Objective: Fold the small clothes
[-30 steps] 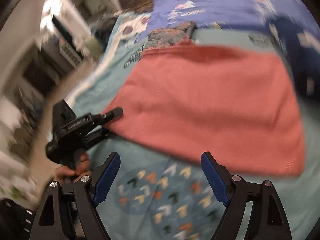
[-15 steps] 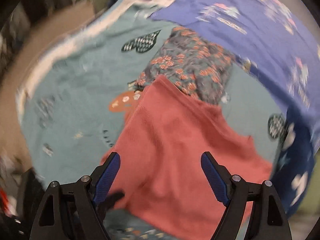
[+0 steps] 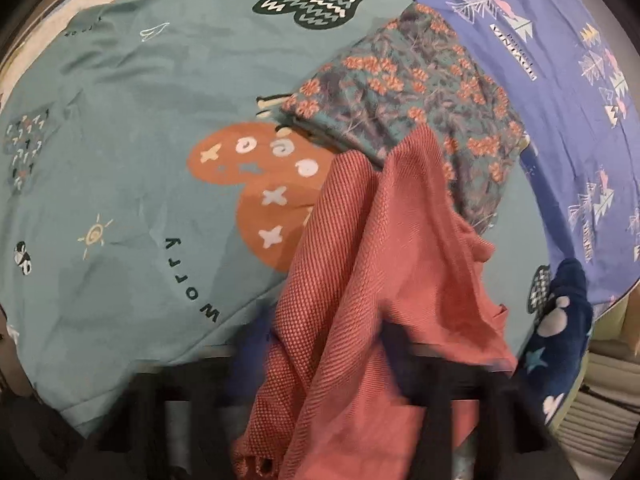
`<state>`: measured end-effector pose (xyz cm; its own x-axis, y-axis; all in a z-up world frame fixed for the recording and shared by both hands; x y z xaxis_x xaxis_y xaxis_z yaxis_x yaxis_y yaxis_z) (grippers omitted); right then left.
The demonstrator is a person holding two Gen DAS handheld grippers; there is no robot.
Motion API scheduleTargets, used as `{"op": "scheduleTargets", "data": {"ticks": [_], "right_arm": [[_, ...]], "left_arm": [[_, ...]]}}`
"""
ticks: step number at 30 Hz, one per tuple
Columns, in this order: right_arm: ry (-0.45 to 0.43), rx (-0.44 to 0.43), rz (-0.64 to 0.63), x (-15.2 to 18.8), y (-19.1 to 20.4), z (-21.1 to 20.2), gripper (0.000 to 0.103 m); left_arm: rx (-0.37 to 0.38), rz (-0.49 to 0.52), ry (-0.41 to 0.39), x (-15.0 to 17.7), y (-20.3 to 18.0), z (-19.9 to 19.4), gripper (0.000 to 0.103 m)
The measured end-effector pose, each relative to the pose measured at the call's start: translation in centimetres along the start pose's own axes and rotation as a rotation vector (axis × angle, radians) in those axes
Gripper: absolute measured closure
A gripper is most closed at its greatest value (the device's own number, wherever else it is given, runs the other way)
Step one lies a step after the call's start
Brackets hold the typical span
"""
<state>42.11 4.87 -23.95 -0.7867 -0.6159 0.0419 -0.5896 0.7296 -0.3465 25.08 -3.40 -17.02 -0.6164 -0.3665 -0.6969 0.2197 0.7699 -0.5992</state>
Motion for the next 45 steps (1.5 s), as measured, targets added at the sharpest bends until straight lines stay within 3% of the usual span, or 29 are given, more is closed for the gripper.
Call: {"op": "scheduleTargets", "data": {"ticks": [2, 9, 15, 19, 24, 30, 34, 35, 37, 40, 42, 44, 45], "right_arm": [[-0.024, 0.005, -0.002, 0.2, -0.3, -0.6, 0.086], [-0.132, -0.056, 0.071, 1.7, -3.2, -4.9, 0.089], [-0.225, -0.155, 0.174, 5.2, -7.9, -8.4, 0.089], [-0.268, -0.218, 0.25, 8.7, -11.6, -9.1, 0.089], [-0.296, -0.317, 0.342, 13.2, -15.9, -6.9, 0.089], [-0.263, -0.461, 0.486, 18.0, -20.2, 0.5, 0.089], [-0.234, -0.544, 0.591, 20.2, -21.7, 5.7, 0.081], [-0.223, -0.549, 0.611, 20.7, -21.9, 6.7, 0.074], [-0.233, -0.501, 0.619, 21.5, -22.4, 7.5, 0.063], [-0.297, -0.375, 0.63, 22.9, -23.9, 6.8, 0.061], [-0.354, -0.343, 0.649, 24.0, -24.5, 5.2, 0.061], [-0.419, -0.306, 0.661, 24.6, -24.6, 3.6, 0.06], [-0.466, -0.281, 0.66, 24.8, -24.4, 2.6, 0.058]], "left_arm": [[0.001, -0.001, 0.0, -0.1, -0.1, -0.2, 0.097], [0.033, 0.021, -0.019, -1.4, -2.7, -1.0, 0.097], [0.093, 0.094, -0.018, -2.2, -8.4, -0.6, 0.097], [0.123, 0.132, 0.009, -1.0, -12.3, 1.0, 0.097], [0.142, 0.144, 0.089, 1.9, -15.5, 4.1, 0.096], [0.134, 0.16, 0.221, 6.1, -17.3, 8.4, 0.095], [0.113, 0.15, 0.321, 8.5, -16.9, 10.7, 0.086], [0.109, 0.138, 0.358, 9.0, -16.6, 11.1, 0.075], [0.123, 0.084, 0.461, 10.1, -16.0, 11.5, 0.055], [0.205, 0.011, 0.528, 9.6, -15.8, 9.8, 0.054], [0.241, 0.01, 0.493, 7.8, -15.5, 8.0, 0.047], [0.238, 0.042, 0.399, 5.1, -14.7, 6.3, 0.028], [0.231, 0.068, 0.348, 3.4, -14.2, 5.7, 0.027]]}}
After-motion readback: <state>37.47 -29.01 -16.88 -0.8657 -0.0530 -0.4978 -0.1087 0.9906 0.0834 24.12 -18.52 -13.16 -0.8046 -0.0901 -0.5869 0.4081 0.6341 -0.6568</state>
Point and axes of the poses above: each gripper's, at about its wrist camera, not at the fingertips, and z roughly the way its jaws point, y to its left, x to its underside, the point moved 8 cm from there along z, roughly the way its jaws point, and after that the axes turned 1 degree about -z, right-handed, at the moved point
